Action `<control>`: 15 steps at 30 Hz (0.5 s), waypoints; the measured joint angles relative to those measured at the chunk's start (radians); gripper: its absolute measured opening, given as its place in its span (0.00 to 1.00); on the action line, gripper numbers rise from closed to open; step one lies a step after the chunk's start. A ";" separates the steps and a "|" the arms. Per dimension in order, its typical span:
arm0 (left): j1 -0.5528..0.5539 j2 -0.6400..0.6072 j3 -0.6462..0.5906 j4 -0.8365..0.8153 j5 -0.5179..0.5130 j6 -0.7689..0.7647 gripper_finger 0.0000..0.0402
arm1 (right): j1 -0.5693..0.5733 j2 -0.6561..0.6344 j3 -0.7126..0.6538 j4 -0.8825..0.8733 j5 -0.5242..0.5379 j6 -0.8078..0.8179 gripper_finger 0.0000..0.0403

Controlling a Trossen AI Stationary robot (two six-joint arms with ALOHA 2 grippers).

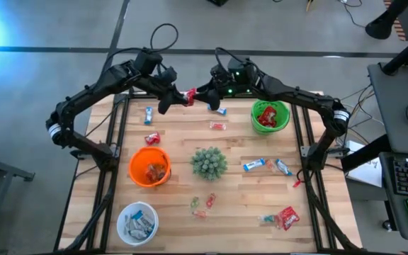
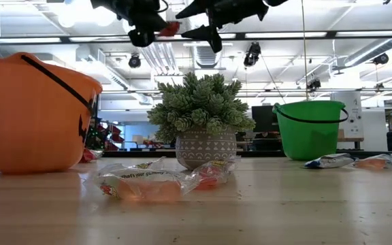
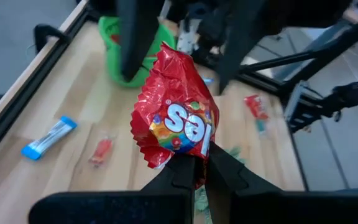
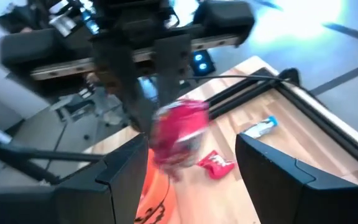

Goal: Sort candy
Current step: Put the red candy into the green bucket

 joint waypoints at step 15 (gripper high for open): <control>-0.007 0.015 0.000 0.053 0.003 0.018 0.00 | 0.023 0.000 0.000 0.041 0.042 0.023 0.52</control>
